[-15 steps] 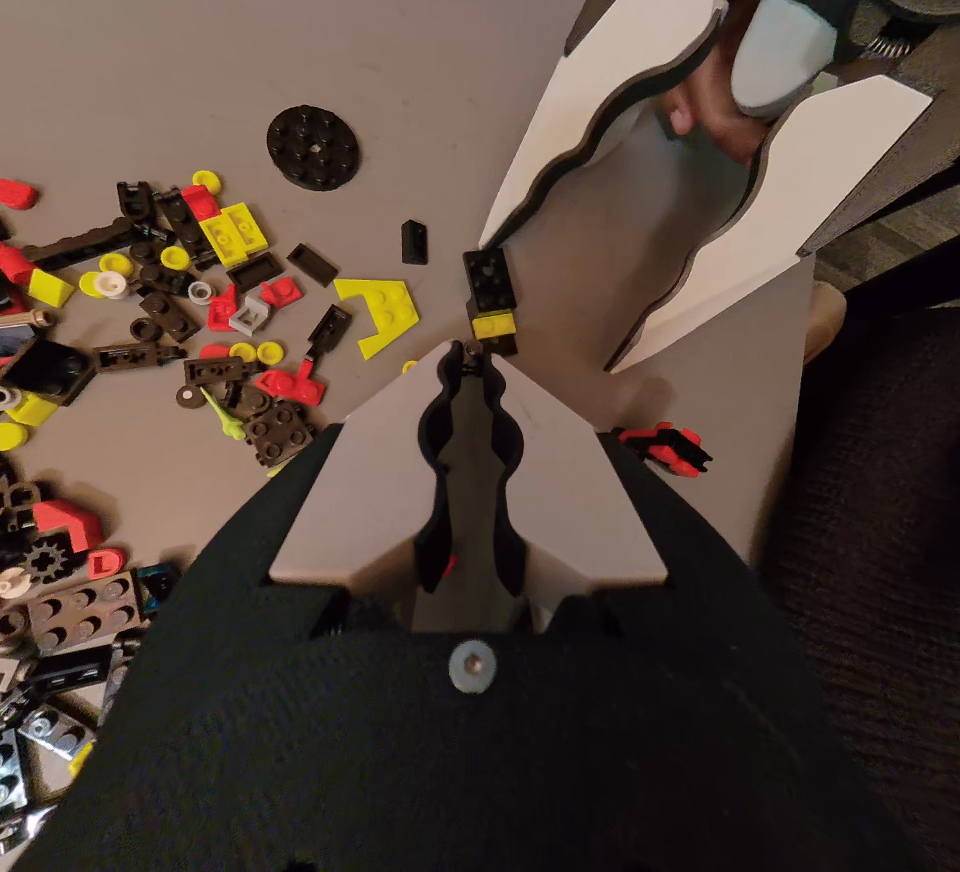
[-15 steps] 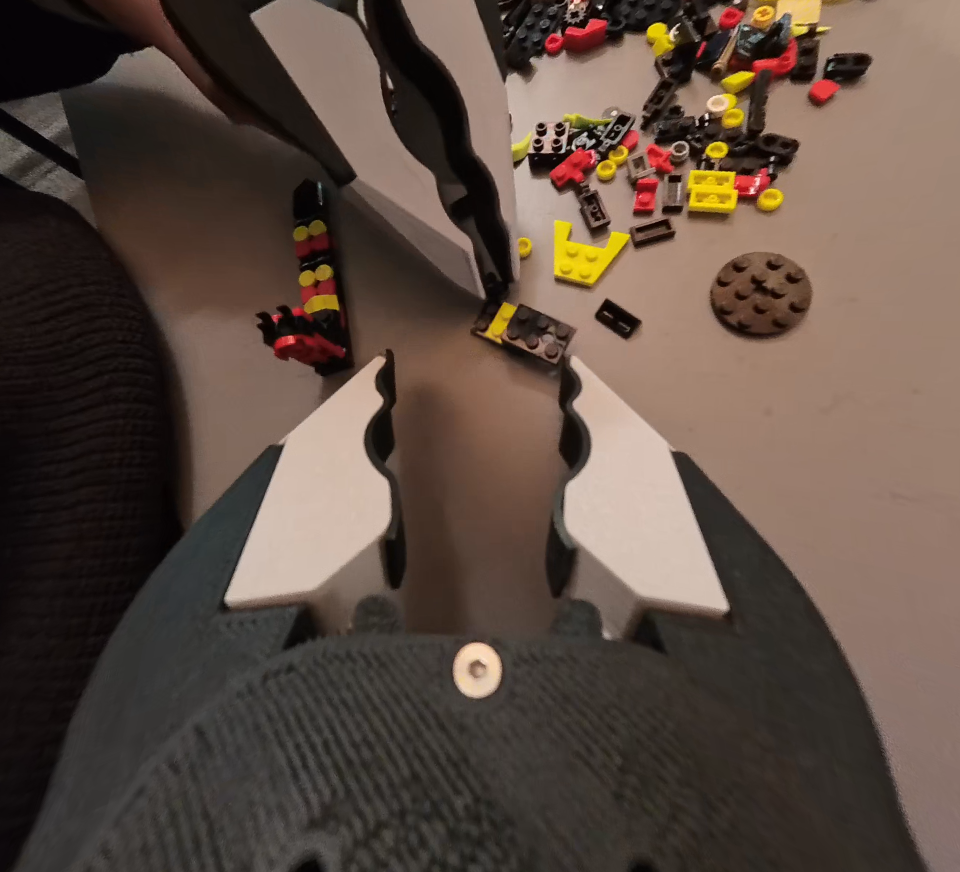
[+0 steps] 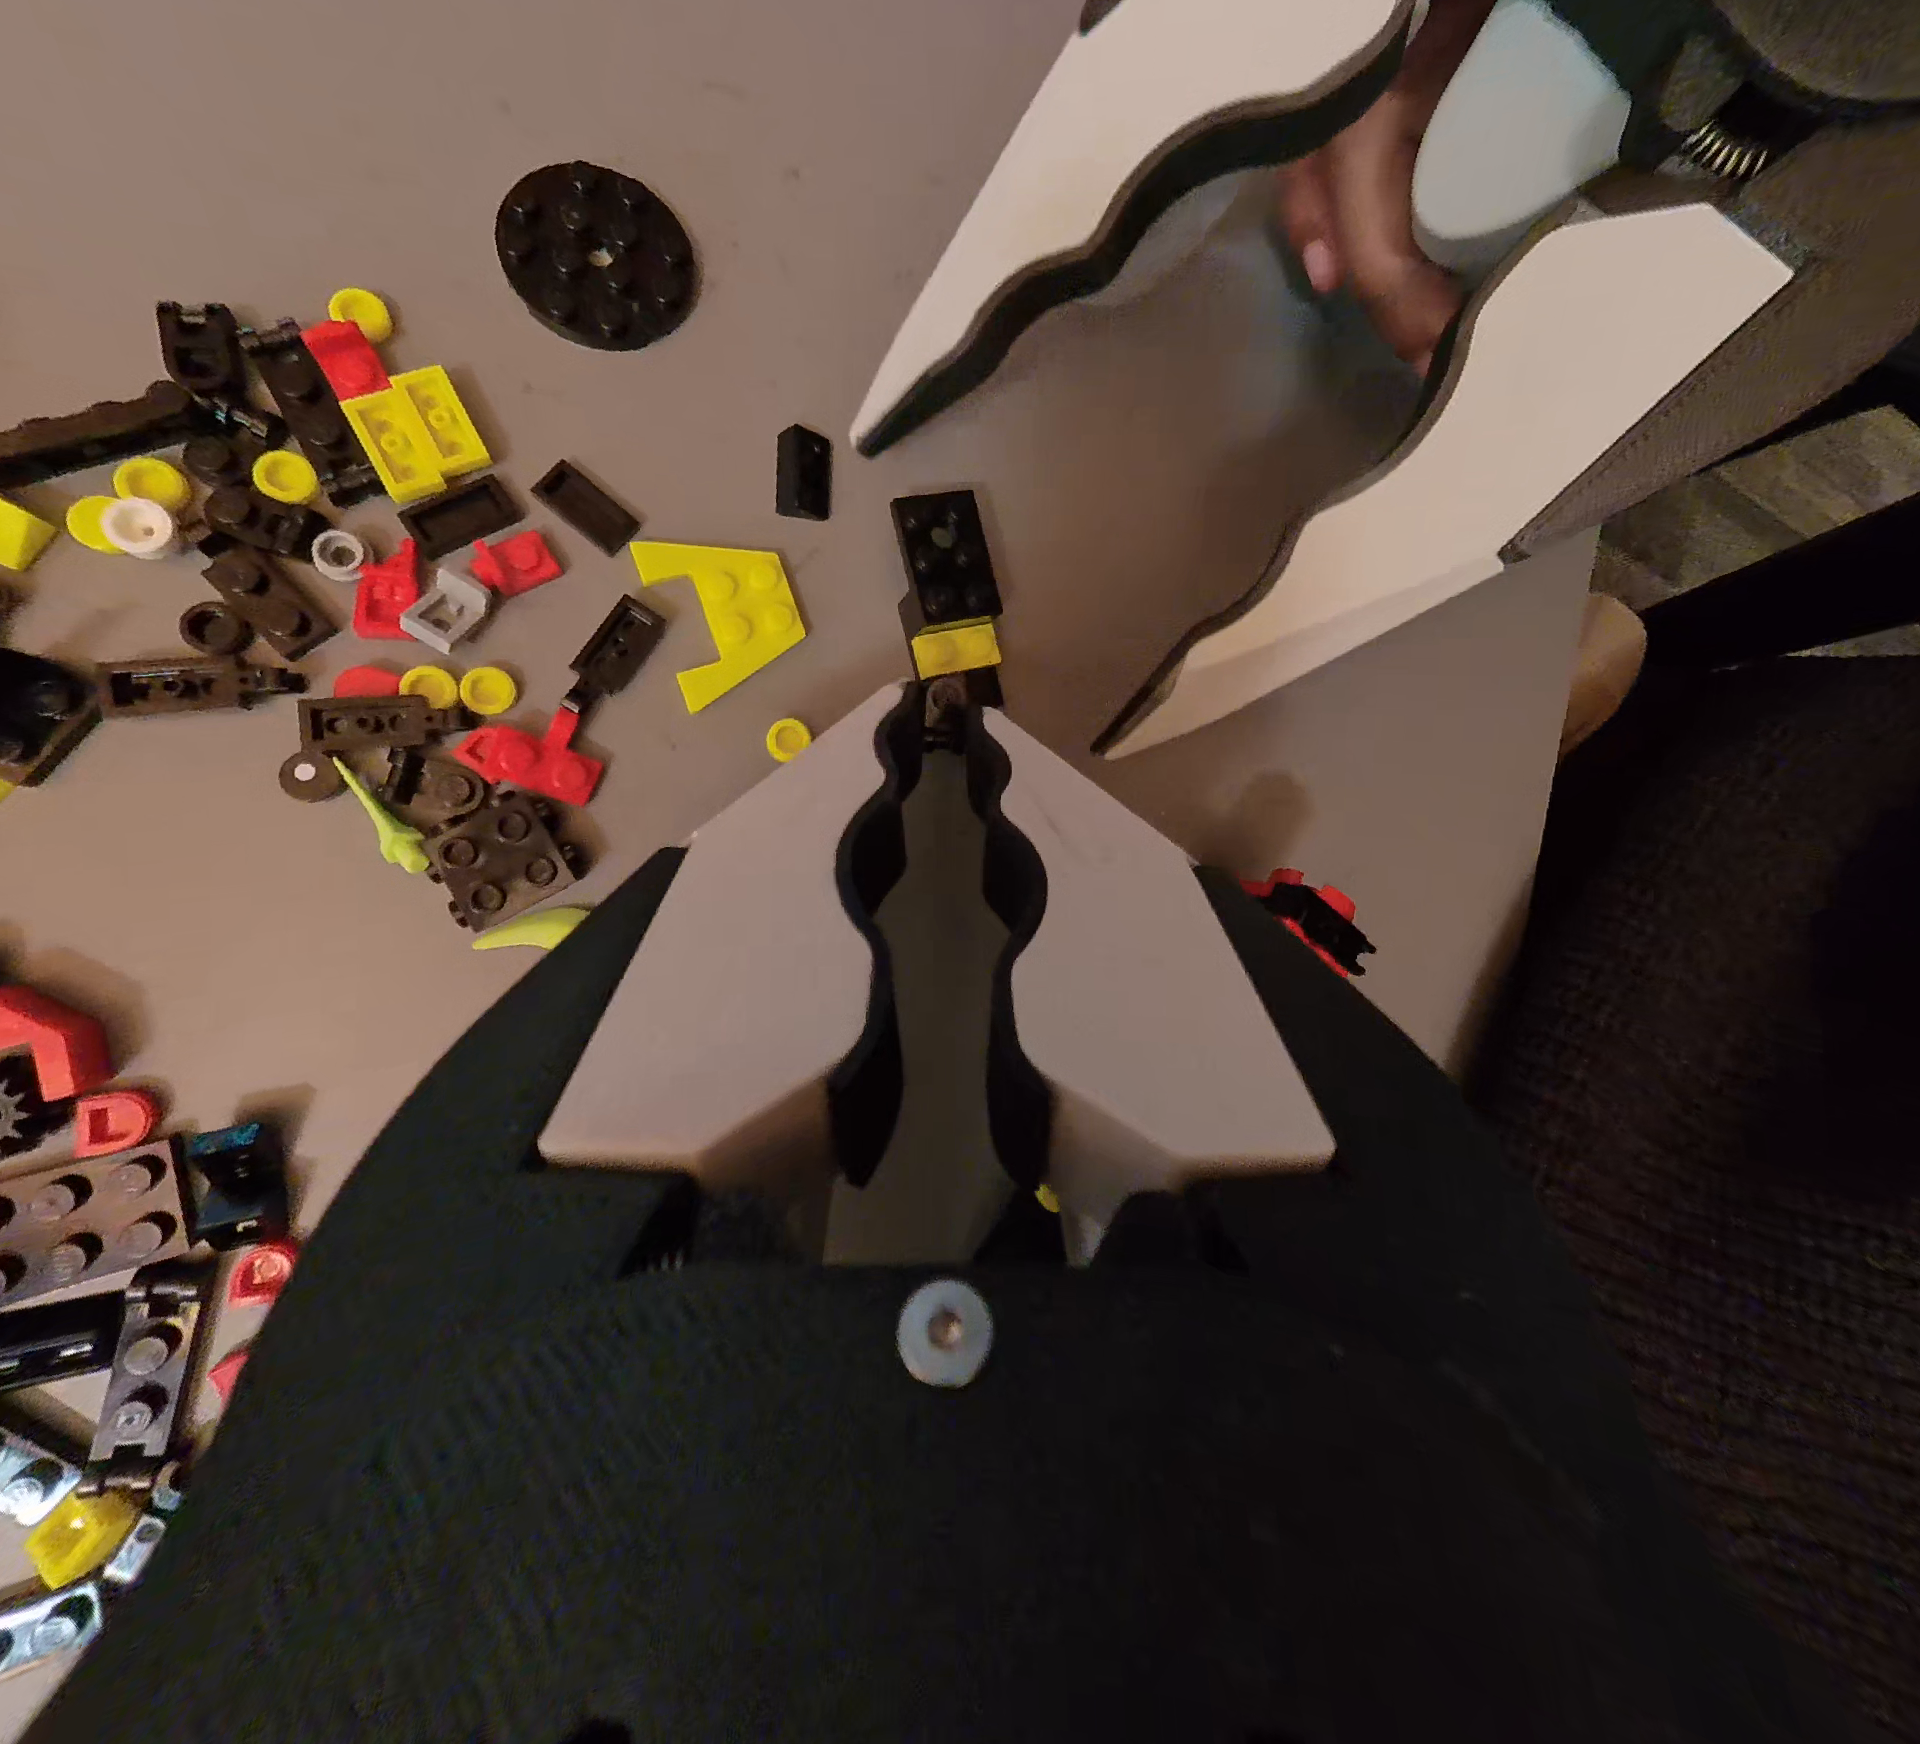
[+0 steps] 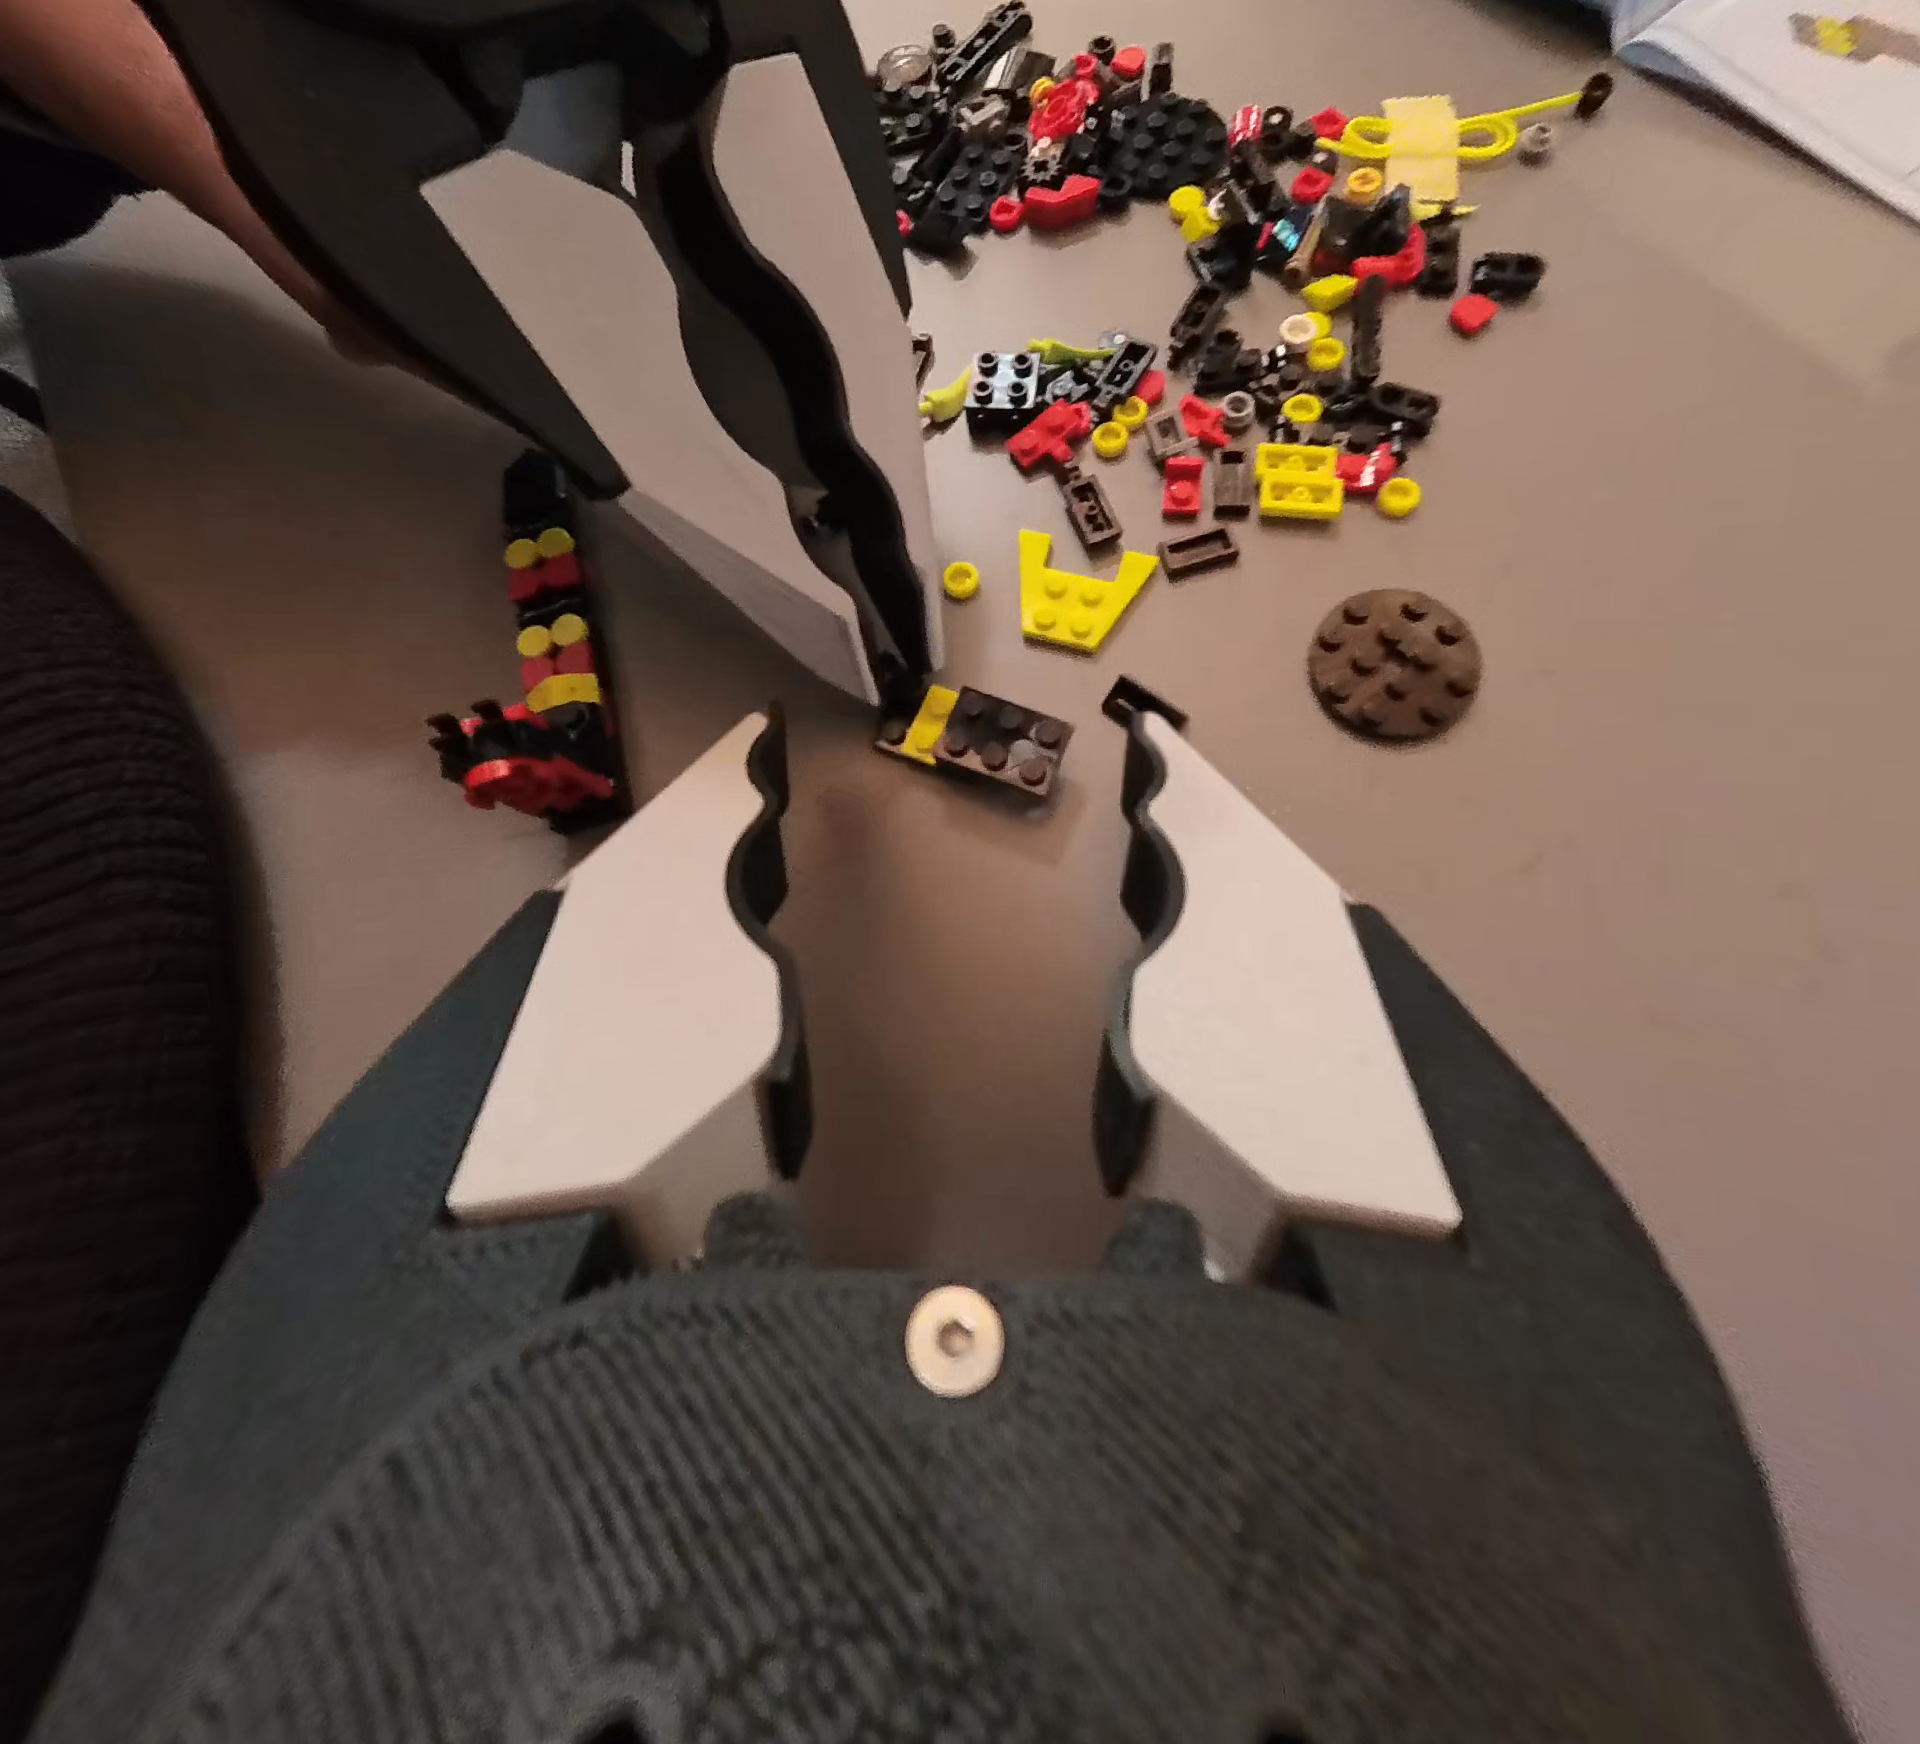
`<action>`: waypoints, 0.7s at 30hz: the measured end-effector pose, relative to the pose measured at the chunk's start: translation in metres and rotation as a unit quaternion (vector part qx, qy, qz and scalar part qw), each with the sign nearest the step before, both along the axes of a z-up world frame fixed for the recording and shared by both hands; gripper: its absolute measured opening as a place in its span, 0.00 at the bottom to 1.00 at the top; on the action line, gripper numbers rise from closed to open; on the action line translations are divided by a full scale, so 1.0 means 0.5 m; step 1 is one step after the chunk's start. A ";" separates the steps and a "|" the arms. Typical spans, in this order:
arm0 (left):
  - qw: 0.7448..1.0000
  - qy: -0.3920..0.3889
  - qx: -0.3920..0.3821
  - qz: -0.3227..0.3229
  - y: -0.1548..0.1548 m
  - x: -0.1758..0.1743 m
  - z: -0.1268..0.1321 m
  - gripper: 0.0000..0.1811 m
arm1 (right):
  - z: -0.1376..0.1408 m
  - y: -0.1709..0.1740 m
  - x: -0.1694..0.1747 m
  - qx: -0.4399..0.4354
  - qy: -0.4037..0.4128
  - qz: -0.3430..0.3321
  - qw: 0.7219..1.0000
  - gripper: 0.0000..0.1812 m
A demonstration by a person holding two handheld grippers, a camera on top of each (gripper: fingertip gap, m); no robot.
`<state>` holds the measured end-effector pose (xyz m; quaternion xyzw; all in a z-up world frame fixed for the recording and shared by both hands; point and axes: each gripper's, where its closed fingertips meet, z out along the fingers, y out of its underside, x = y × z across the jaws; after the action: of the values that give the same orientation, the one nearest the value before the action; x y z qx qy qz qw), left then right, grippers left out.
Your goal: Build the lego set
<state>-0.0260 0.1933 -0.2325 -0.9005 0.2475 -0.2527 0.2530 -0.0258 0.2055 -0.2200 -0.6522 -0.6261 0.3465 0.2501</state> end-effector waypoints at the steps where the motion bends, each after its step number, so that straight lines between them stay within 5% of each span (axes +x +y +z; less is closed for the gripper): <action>1: 1.000 0.001 -0.001 0.000 0.000 0.000 0.000 0.03 | -0.002 -0.003 0.001 -0.003 -0.002 0.002 1.000 0.36; 21: 1.000 0.007 -0.007 0.003 -0.003 0.005 -0.001 0.03 | -0.009 -0.019 0.014 -0.014 -0.019 0.012 1.000 0.33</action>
<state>-0.0233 0.1917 -0.2333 -0.9049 0.2445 -0.2472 0.2456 -0.0191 0.1961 -0.2243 -0.6549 -0.6334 0.3458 0.2245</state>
